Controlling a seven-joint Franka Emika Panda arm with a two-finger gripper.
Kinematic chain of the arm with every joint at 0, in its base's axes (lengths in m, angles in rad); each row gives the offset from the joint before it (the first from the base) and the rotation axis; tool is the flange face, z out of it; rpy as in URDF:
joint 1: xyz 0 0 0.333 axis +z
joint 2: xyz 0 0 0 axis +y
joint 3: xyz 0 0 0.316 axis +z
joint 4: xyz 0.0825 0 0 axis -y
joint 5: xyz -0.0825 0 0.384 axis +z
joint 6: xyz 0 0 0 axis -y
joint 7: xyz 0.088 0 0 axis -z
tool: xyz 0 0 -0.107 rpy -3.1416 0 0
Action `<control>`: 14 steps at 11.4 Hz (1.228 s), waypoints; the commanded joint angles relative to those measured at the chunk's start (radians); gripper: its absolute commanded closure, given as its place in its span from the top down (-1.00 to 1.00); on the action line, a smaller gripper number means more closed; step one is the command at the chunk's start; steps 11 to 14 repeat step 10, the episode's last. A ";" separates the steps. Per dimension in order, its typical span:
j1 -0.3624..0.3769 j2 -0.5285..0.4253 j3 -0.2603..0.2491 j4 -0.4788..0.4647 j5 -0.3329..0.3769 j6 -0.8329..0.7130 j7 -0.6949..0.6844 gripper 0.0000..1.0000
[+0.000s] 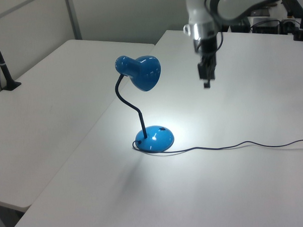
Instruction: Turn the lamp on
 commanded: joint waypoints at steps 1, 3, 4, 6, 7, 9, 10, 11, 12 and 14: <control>-0.017 -0.195 -0.060 -0.042 -0.054 -0.130 -0.011 1.00; -0.061 -0.245 -0.097 -0.038 -0.052 -0.126 -0.022 1.00; -0.083 -0.247 -0.100 -0.012 -0.046 -0.124 -0.066 1.00; -0.095 -0.244 -0.131 0.012 -0.042 -0.091 -0.144 1.00; -0.094 -0.245 -0.145 0.019 -0.042 -0.084 -0.161 1.00; -0.092 -0.230 -0.145 0.056 -0.042 -0.089 -0.172 1.00; -0.092 -0.230 -0.145 0.055 -0.042 -0.090 -0.172 1.00; -0.092 -0.230 -0.145 0.055 -0.042 -0.090 -0.172 1.00; -0.092 -0.230 -0.145 0.055 -0.042 -0.090 -0.172 1.00; -0.092 -0.230 -0.145 0.055 -0.042 -0.090 -0.172 1.00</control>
